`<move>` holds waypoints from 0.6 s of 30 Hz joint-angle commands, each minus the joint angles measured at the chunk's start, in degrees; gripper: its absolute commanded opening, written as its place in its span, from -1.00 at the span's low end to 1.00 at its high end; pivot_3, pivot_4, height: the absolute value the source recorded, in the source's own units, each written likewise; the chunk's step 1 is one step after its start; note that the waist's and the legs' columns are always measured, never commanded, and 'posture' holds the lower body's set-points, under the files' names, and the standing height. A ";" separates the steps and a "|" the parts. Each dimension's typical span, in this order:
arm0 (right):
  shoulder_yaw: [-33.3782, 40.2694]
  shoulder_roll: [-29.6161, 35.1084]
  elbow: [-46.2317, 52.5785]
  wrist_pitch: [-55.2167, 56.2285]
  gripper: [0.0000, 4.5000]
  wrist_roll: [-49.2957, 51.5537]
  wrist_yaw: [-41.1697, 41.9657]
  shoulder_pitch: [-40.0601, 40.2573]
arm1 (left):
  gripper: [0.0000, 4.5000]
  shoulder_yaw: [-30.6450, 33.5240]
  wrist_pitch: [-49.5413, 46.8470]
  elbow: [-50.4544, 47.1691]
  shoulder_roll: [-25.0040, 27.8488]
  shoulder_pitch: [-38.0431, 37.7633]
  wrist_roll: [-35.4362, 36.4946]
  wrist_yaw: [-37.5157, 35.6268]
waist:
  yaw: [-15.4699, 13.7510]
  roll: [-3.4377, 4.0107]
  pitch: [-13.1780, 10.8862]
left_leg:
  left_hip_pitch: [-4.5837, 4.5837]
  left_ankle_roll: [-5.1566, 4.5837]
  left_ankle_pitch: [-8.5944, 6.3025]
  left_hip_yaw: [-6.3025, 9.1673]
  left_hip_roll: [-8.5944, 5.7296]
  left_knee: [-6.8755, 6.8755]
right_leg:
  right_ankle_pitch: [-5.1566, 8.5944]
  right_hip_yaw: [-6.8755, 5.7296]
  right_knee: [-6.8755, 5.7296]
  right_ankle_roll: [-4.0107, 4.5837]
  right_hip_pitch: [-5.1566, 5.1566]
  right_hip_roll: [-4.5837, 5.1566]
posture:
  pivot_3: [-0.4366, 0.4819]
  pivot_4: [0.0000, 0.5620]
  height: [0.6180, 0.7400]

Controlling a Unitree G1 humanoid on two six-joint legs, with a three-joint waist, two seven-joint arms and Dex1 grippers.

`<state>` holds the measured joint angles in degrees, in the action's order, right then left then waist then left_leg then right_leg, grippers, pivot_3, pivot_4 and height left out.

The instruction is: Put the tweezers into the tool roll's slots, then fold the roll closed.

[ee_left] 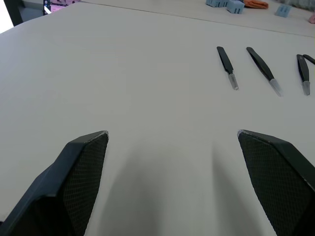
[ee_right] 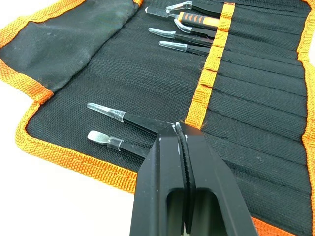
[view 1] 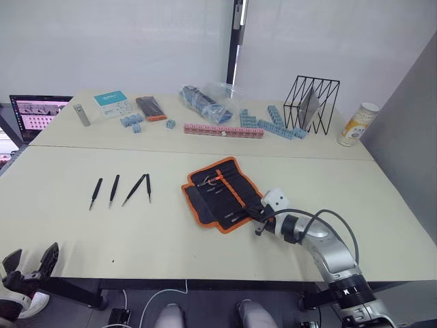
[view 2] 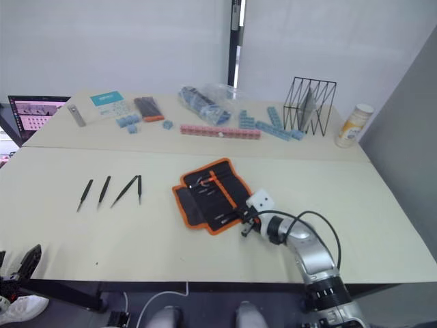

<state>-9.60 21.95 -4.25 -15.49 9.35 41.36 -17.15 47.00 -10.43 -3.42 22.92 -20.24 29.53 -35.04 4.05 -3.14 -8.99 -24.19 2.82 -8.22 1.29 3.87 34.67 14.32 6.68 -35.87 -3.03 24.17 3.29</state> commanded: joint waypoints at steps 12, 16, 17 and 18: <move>-0.89 0.17 1.55 -2.81 -1.00 -0.75 -0.52 2.53 | 0.99 -10.21 -13.16 6.46 13.25 17.39 -0.79 5.63 | 0.07 -0.17 0.12 | -0.01 0.13 -0.09 -0.18 0.05 -0.08 | -0.06 -0.10 -0.07 -0.05 -0.10 0.05 | -0.05 -0.47 1.00; -0.62 0.03 1.89 -3.11 -1.00 -0.87 -1.11 2.71 | 0.99 -13.35 -16.38 10.94 15.29 23.51 -1.52 6.91 | -0.09 -0.20 0.13 | -0.01 0.14 -0.09 -0.04 0.10 -0.10 | -0.09 -0.27 -0.31 -0.09 -0.01 -0.04 | -0.05 -0.47 1.00; -0.49 -0.06 2.03 -3.25 -1.00 -0.81 -1.32 2.74 | 0.99 -14.27 -16.79 11.61 15.54 24.56 -2.09 7.27 | -0.09 -0.20 0.13 | 0.00 0.14 -0.09 -0.03 0.10 -0.10 | -0.10 -0.28 -0.34 -0.09 -0.01 -0.04 | -0.05 -0.47 1.00; -0.41 -0.12 2.14 -3.34 -1.00 -0.75 -1.47 2.76 | 0.99 -14.88 -17.00 12.07 15.70 25.24 -2.53 7.49 | -0.10 -0.20 0.13 | 0.00 0.14 -0.09 -0.03 0.09 -0.09 | -0.10 -0.29 -0.33 -0.09 -0.01 -0.04 | -0.05 -0.47 1.00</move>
<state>-9.80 21.59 -1.20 -16.93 9.42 40.57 -15.40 32.82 -26.88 8.65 37.72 4.20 27.92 -28.09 3.95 -3.34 -8.86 -24.19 2.96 -8.31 1.26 3.96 34.58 14.22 6.40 -36.19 -3.13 24.15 3.26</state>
